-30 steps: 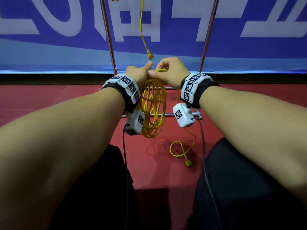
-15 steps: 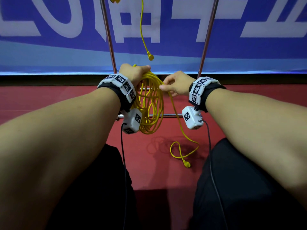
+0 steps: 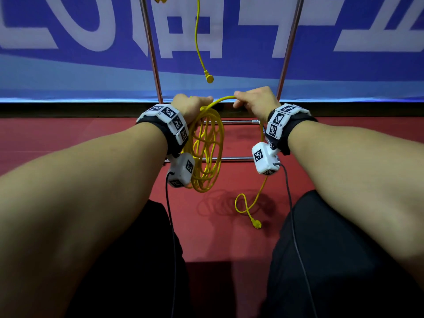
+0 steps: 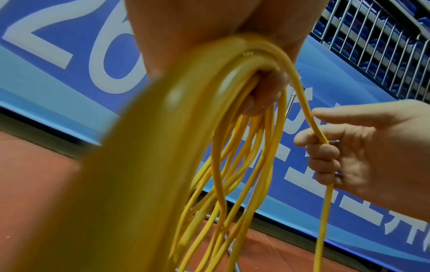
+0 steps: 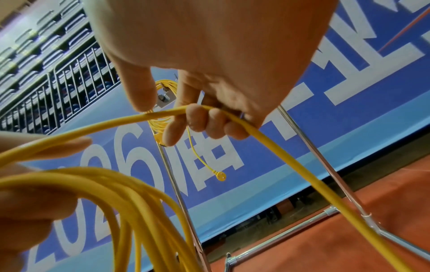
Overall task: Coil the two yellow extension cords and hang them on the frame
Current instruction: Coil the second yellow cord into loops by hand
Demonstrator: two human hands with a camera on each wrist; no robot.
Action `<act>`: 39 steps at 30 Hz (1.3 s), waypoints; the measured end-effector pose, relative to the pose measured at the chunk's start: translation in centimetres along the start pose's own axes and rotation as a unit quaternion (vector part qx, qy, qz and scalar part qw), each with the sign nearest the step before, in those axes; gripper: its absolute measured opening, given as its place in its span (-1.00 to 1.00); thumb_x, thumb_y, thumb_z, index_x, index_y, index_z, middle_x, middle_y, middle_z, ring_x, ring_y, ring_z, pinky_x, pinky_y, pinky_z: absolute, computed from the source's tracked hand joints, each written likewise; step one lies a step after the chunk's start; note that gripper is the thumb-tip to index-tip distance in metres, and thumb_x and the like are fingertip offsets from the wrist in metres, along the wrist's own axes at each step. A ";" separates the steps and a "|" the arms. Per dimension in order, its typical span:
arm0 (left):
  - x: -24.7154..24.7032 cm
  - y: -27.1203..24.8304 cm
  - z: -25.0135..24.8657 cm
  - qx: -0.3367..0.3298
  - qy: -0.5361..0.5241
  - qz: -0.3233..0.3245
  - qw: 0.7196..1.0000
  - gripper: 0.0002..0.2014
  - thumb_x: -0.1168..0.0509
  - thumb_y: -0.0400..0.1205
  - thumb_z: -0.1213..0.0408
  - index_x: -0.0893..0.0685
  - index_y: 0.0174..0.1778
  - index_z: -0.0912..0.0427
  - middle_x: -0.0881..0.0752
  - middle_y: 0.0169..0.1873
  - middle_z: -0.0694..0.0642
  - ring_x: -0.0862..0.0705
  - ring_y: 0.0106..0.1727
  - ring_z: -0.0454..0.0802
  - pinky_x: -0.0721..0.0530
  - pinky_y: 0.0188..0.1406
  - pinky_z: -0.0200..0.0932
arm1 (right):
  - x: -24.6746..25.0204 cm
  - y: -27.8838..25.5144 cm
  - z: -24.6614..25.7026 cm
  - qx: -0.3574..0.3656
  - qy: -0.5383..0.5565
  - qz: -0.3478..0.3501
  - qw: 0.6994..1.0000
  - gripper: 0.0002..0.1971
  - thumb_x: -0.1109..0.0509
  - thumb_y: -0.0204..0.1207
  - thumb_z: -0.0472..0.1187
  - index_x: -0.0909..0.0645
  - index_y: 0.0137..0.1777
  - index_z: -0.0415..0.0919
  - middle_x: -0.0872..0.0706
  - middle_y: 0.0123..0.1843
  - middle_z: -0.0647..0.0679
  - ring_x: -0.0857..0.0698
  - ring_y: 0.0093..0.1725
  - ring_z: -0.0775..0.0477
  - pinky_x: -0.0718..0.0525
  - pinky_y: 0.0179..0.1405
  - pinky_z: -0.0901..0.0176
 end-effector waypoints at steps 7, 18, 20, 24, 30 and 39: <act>-0.5 -0.8 -0.2 0.019 0.020 0.031 0.999 -0.30 -0.52 0.47 -0.11 -0.62 0.39 0.30 -0.84 -0.15 0.17 -0.76 -0.35 0.07 -0.64 -0.33 -0.14 | -1.8 -0.5 1.2 0.050 -0.043 0.057 0.996 -0.77 -0.57 0.48 0.04 -0.78 -0.28 -0.09 -0.65 -0.42 0.07 -0.56 -0.37 0.16 -0.50 -0.26 0.24; -0.9 -2.7 -1.3 0.039 -0.012 0.091 0.995 -0.77 -0.20 0.65 0.28 -0.67 -0.14 0.36 -0.65 -0.56 0.21 -0.59 -0.66 0.06 -0.53 -0.64 -0.32 | -3.3 -0.4 1.7 0.085 -0.015 0.076 0.993 -0.86 -0.54 0.47 -0.24 -0.65 -0.24 -0.03 -0.70 -0.27 -0.21 -0.59 -0.29 -0.04 -0.54 -0.21 0.12; -0.9 -3.0 -1.3 0.036 0.025 0.105 0.993 -0.83 -0.25 0.59 0.32 -0.67 -0.19 0.35 -0.63 -0.64 0.16 -0.55 -0.72 0.01 -0.48 -0.66 -0.35 | -3.1 -0.2 1.3 0.080 -0.015 0.076 0.994 -0.83 -0.54 0.47 -0.28 -0.65 -0.23 -0.02 -0.70 -0.27 -0.16 -0.61 -0.28 -0.02 -0.55 -0.20 0.14; -1.1 -2.6 -1.2 -0.013 0.072 0.082 0.994 -0.80 -0.52 0.47 0.29 -0.64 -0.25 0.30 -0.62 -0.59 0.11 -0.54 -0.70 -0.07 -0.50 -0.60 -0.30 | -2.8 -0.2 1.2 0.074 0.000 0.077 0.994 -0.84 -0.56 0.48 -0.31 -0.65 -0.18 -0.08 -0.64 -0.34 -0.05 -0.58 -0.37 0.04 -0.56 -0.32 0.25; -1.7 -2.3 -1.6 -0.056 0.079 0.041 0.994 -0.60 -0.62 0.43 0.18 -0.48 -0.23 0.19 -0.48 -0.48 0.06 -0.40 -0.67 -0.16 -0.34 -0.70 -0.35 | -2.2 -0.7 0.4 0.051 0.050 0.083 0.994 -0.86 -0.54 0.55 -0.22 -0.66 -0.21 -0.16 -0.60 -0.39 -0.09 -0.57 -0.47 0.14 -0.60 -0.41 0.31; -0.9 -1.8 -1.4 -0.035 -0.024 0.012 0.999 -0.71 -0.52 0.47 0.42 -0.52 -0.09 0.19 -0.37 -0.46 0.15 -0.33 -0.73 -0.12 -0.34 -0.69 -0.35 | -2.4 -1.0 -2.1 -0.077 0.013 0.156 0.985 -0.52 -0.19 0.71 0.21 -0.54 -0.30 -0.12 -0.66 -0.51 -0.02 -0.68 -0.38 -0.12 -0.51 -0.17 0.07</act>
Point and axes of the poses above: each hand's wrist, its own y-axis towards the middle knuckle, its own x-axis out of the back of the hand, z = x × y, the point moved 3 cm from there along y, towards the middle knuckle
